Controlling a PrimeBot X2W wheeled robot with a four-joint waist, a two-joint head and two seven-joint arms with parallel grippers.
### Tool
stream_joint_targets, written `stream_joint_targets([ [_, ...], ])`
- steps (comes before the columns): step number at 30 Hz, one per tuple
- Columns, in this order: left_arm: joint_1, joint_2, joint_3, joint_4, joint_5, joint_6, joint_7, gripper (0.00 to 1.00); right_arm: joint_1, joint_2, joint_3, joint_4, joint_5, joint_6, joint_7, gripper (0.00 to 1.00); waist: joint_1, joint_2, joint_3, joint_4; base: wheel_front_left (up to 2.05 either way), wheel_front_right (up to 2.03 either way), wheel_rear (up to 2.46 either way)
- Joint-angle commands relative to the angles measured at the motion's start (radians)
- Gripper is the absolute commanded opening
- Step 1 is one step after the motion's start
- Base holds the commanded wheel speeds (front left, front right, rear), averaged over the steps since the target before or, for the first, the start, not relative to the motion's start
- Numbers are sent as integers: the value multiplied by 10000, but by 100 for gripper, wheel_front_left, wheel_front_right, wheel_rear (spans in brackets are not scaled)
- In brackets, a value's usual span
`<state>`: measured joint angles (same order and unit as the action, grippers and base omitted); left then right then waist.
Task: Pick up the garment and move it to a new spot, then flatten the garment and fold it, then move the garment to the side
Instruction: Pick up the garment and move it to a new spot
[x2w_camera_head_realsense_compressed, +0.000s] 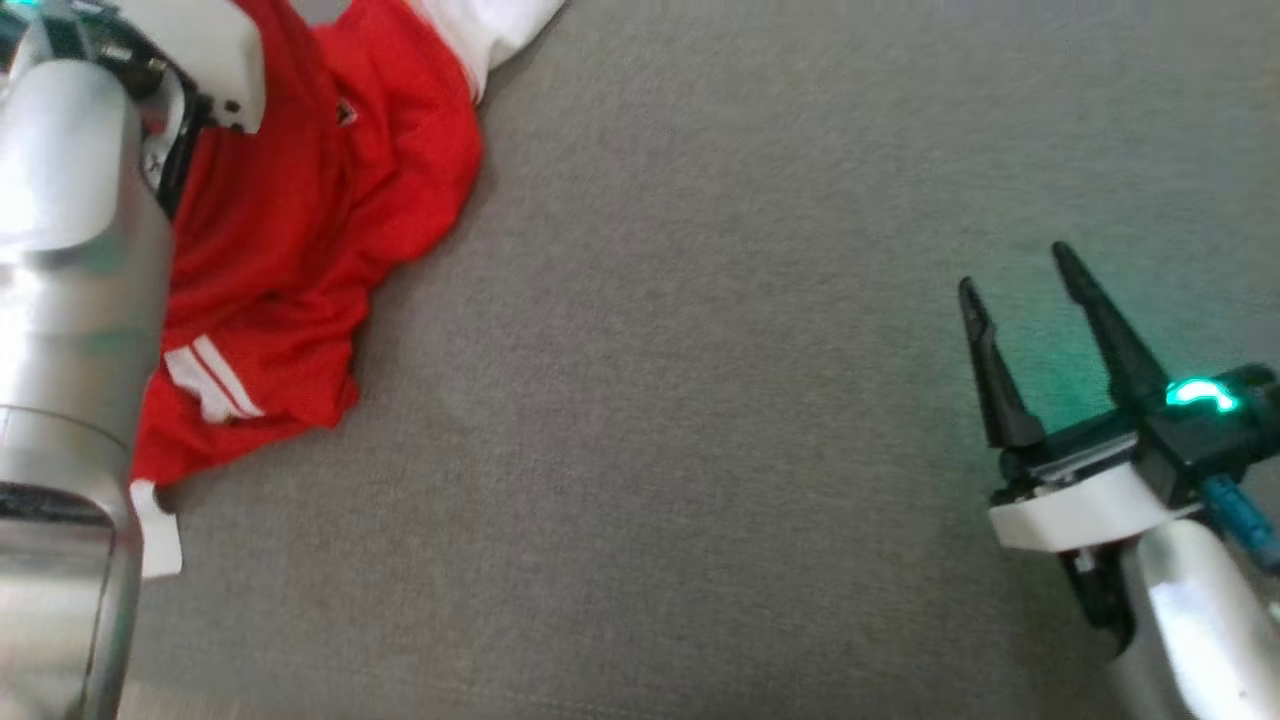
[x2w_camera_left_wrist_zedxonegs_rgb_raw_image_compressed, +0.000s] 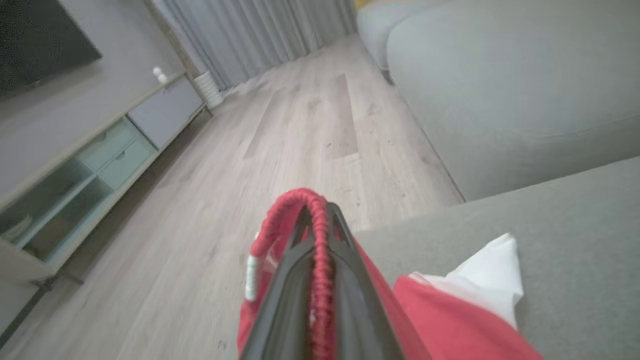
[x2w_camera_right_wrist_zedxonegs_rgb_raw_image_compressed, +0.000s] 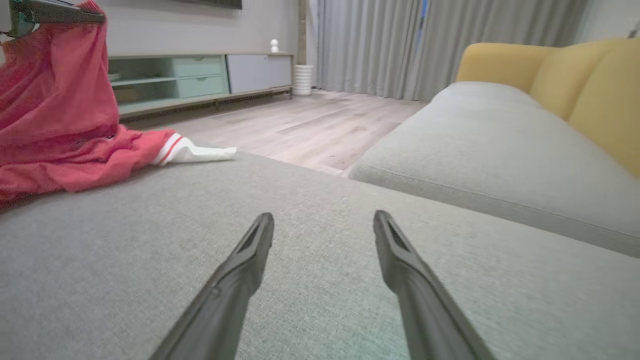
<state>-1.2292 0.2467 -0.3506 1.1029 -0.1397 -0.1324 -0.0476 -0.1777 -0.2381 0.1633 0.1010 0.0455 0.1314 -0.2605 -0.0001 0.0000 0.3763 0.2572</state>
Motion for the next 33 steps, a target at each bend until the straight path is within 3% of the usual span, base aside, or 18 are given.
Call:
stream_joint_targets([
  [1, -637, 572, -203, -506, -36, 20, -97, 0, 211, 208, 219, -211, 63, -7, -13, 100, 1, 0, -941, -730, 0, 0, 0],
  [10, -1339, 624, -2681, -2185, -1320, 18, 507, 0, 957, 1140, 350, -83, 78, -7, -13, 100, 1, 0, -2489, -2603, 0, 0, 0],
  [20, -1523, 462, -4170, -3259, -3041, 18, 536, 0, 1469, 1462, 479, -202, 137, -7, -13, 100, 1, 0, -3182, -4656, 0, 0, 0],
  [27, -606, 6, -4993, -3613, -4072, 18, 262, 0, 1543, 1627, 491, -262, 192, -7, -13, 100, 1, 0, -2984, -5107, 0, 0, 0],
  [33, 1739, -172, -6112, -3830, -4325, 31, -726, 0, 1578, 1762, 547, -244, 291, -7, -13, 100, 1, 0, -2715, -5132, 0, 0, 0],
])
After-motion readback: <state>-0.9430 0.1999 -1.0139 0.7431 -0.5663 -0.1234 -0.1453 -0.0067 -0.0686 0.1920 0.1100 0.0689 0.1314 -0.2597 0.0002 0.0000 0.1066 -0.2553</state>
